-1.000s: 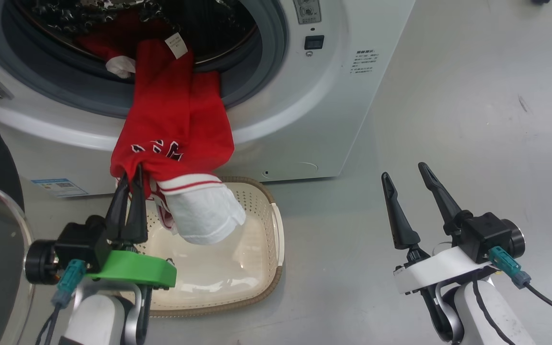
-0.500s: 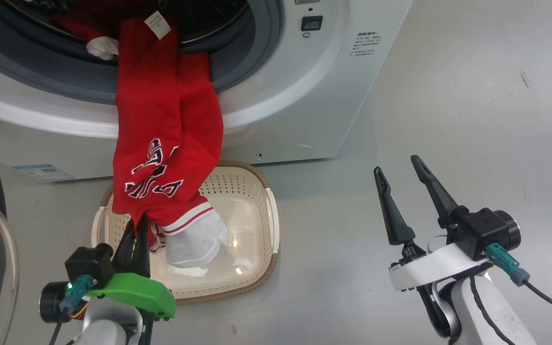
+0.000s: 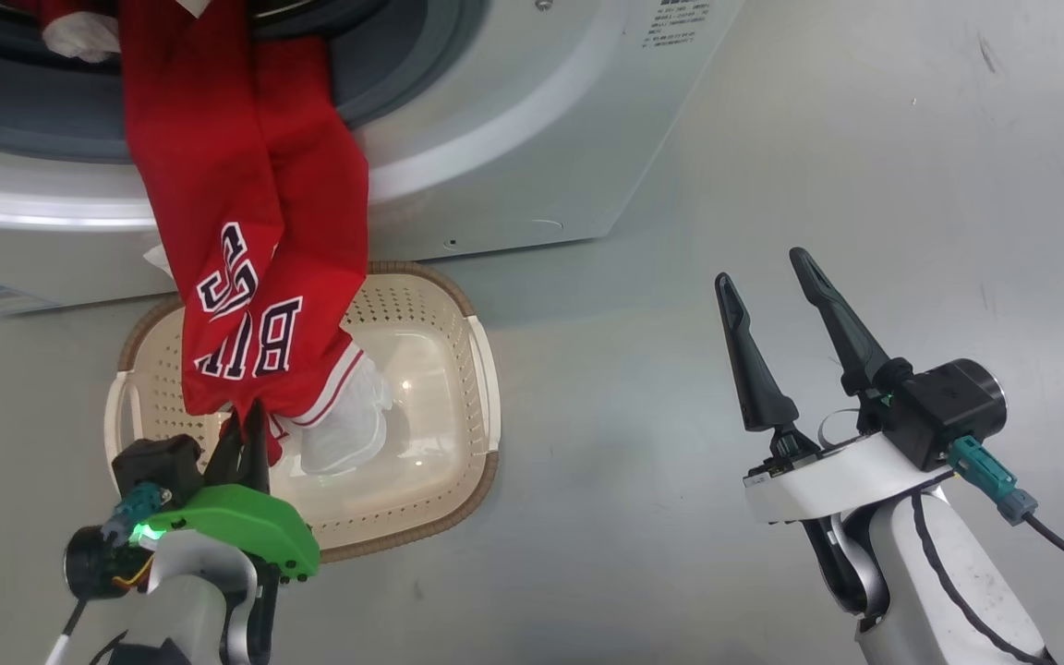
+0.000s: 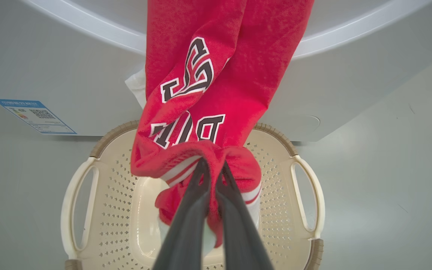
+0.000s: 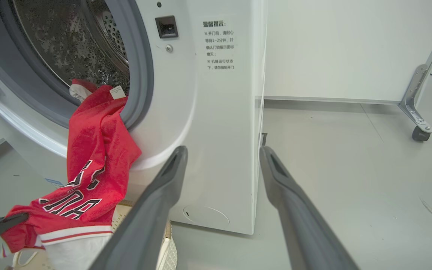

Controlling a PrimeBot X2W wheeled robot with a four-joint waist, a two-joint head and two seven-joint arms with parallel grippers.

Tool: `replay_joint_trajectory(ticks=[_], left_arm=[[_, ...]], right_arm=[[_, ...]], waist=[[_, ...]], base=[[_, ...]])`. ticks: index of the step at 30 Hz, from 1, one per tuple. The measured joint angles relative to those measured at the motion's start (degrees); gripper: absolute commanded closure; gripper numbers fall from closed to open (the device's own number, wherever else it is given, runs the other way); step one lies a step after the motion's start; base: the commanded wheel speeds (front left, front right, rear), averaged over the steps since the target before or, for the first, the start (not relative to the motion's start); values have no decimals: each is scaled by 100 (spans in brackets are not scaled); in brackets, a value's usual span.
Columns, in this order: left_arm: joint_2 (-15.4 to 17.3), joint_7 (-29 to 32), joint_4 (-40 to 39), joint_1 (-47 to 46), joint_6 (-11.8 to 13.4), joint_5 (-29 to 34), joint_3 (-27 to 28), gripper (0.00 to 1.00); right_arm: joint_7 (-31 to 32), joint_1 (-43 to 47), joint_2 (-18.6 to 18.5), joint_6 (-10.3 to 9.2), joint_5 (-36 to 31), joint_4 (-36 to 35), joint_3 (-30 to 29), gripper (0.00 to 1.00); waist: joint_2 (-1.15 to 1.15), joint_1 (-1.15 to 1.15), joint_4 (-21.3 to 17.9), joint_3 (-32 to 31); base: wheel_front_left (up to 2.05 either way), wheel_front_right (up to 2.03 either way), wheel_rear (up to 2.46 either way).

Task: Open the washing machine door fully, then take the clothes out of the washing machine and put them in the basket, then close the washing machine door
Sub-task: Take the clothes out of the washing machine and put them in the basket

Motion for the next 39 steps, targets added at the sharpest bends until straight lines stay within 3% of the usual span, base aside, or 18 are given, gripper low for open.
replay_joint_trajectory(ticks=[20,31,32,34,35,39], left_arm=[[-4,313,1430,-1322,-53,-134,30,100],[-9,287,2051,-1803,-125,-134,37,100],[-8,243,2081,-1836,-126,-125,25,86],[-9,202,2181,-1908,-154,-120,16,40],[-10,156,2223,-1933,-154,-116,11,2],[-14,21,2391,-2003,-156,-76,-33,0]], right_arm=[[0,-557,-5,-5,119,-133,110,0],[0,-677,-5,-7,125,-93,129,0],[0,-681,-5,-7,125,-80,130,0],[0,-692,-5,-7,124,-62,131,0],[0,-700,-5,-7,124,-48,124,0],[0,-717,-7,-7,123,7,93,0]], waist=[[0,0,-309,1018],[0,0,-378,1221],[0,0,-374,1223],[0,0,-366,1221],[0,0,-360,1216],[0,0,-321,1155]], base=[[0,0,0],[0,0,0],[0,0,0],[0,0,0],[0,0,0],[0,0,0]])
